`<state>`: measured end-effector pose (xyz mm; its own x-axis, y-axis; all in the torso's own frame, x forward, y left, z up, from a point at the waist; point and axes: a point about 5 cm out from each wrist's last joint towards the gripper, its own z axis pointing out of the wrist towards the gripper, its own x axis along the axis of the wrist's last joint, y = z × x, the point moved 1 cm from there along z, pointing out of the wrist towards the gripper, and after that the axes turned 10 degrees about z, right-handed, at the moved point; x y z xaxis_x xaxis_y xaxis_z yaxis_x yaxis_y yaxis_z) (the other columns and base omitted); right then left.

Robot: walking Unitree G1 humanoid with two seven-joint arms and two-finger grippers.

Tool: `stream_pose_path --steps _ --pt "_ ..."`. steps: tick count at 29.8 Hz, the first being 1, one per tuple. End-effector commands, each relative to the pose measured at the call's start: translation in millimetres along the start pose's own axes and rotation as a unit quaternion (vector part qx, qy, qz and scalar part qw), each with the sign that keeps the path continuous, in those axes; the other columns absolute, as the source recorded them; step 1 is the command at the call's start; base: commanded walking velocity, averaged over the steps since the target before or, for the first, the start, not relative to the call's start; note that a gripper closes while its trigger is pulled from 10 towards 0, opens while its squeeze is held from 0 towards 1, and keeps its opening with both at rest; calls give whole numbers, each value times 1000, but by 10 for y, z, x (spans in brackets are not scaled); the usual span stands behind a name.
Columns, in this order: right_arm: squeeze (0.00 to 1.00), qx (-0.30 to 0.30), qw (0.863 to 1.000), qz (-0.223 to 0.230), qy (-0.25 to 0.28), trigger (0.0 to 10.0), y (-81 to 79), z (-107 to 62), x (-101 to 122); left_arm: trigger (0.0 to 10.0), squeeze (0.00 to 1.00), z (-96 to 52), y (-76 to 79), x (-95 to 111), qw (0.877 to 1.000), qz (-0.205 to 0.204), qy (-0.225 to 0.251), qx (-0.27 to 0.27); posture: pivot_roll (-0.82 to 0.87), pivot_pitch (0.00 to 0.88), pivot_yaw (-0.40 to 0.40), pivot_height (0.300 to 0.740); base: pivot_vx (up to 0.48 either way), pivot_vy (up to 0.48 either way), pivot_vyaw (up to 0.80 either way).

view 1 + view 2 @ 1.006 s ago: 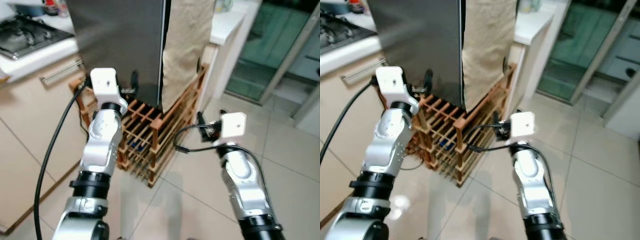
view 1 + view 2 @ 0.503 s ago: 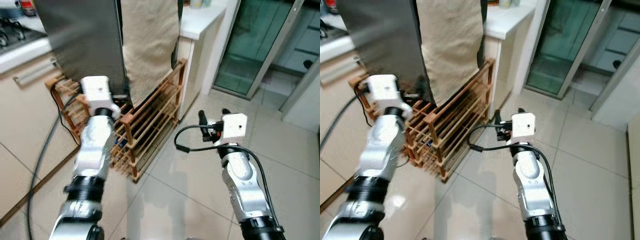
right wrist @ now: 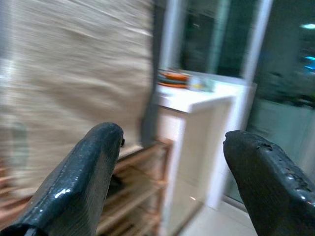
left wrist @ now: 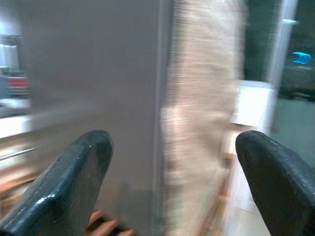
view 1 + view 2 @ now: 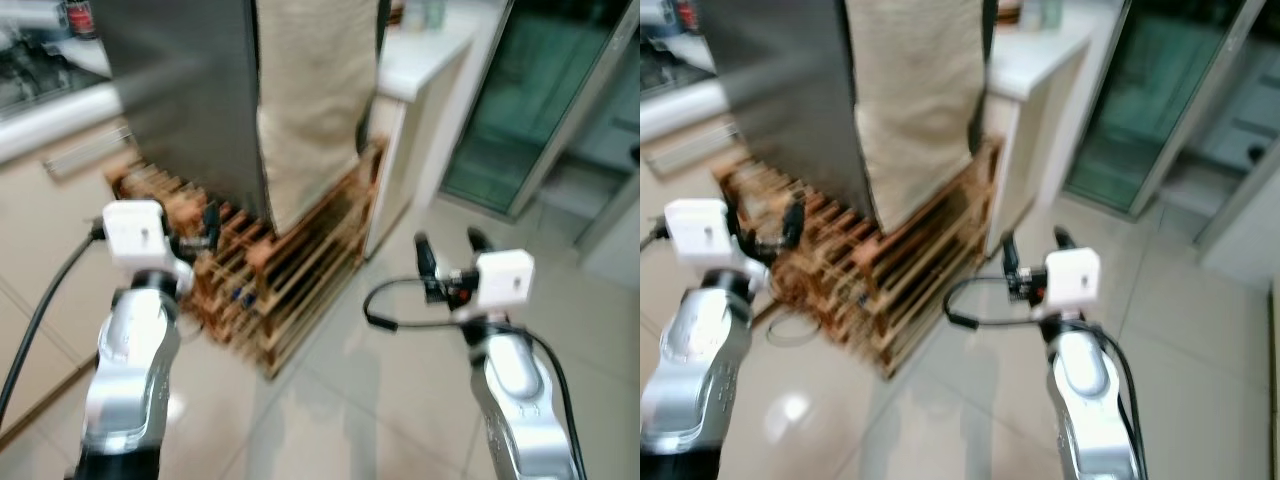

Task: Restocking fridge

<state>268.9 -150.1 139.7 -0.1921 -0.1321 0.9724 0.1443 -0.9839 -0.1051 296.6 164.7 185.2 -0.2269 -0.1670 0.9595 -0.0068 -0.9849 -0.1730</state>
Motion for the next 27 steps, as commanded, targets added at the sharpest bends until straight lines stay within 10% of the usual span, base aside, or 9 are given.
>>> stream_pose_path --steps 1,14,27 --pt "0 3 1000 6 -11 10000 -40 47 -37 10000 0 -18 -87 -31 1000 8 -14 7 -81 0 2 740 480 0 0" --pt "0 10 1000 7 -23 10000 -49 111 -120 10000 0 235 -263 76 996 64 -14 64 -85 0 6 740 148 0 0" --pt "0 20 999 18 -23 10000 -167 215 -171 10000 0 981 -53 123 999 27 -36 -4 -112 0 38 740 0 0 0"
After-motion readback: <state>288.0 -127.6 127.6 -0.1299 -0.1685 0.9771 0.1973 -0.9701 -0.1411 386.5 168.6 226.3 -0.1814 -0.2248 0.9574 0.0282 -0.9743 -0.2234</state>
